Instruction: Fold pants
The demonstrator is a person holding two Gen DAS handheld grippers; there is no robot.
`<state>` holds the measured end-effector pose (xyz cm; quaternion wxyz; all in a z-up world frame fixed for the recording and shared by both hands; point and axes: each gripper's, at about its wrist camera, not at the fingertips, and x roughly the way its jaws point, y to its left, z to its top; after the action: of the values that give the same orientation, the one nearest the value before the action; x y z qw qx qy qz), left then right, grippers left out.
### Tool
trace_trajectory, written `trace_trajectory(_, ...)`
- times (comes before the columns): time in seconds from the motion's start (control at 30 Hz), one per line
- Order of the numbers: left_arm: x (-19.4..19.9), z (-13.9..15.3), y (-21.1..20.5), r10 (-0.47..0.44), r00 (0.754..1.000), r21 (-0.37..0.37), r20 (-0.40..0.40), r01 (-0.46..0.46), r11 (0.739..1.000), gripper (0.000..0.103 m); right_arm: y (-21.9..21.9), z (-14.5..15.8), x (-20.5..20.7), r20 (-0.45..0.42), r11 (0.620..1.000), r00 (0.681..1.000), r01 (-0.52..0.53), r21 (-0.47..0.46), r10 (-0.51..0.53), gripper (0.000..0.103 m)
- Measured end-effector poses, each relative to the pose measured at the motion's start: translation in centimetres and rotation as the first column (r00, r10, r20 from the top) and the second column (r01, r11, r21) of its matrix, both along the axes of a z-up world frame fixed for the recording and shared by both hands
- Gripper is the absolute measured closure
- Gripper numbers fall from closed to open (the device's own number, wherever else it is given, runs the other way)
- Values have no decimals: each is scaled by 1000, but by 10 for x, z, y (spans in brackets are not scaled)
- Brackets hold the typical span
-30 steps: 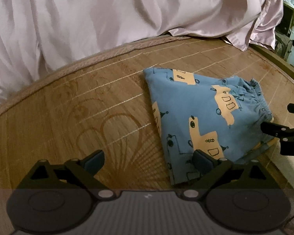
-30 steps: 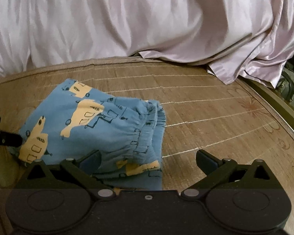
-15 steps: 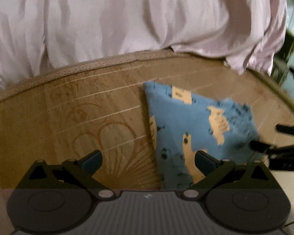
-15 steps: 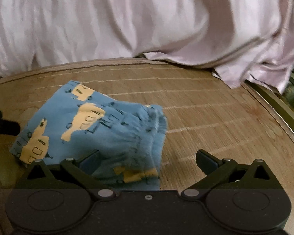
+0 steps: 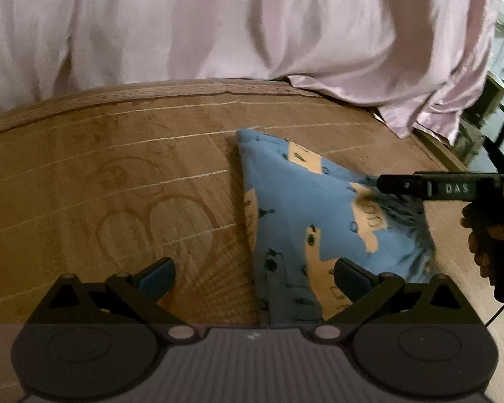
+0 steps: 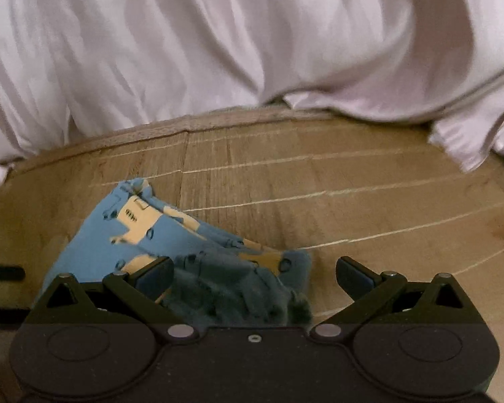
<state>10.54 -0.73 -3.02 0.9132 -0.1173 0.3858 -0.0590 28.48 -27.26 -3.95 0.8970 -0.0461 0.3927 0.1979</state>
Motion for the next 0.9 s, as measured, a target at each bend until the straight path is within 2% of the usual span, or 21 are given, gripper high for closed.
trace_trajectory(0.27,-1,-6,0,14,1000,-5,-8,-14,1000,0,-11,-9,25,-63,994,997,52,100,-46,1)
trace_trajectory(0.6,-4,-6,-7,-26,1000,-1,-10,26,1000,0,-2,-24,26,-83,997,993,80,12,-79,1)
trace_trajectory(0.9,-6,-8,-11,-47,999,22,-4,47,999,0,1,-25,22,-76,998,995,68,17,-67,5)
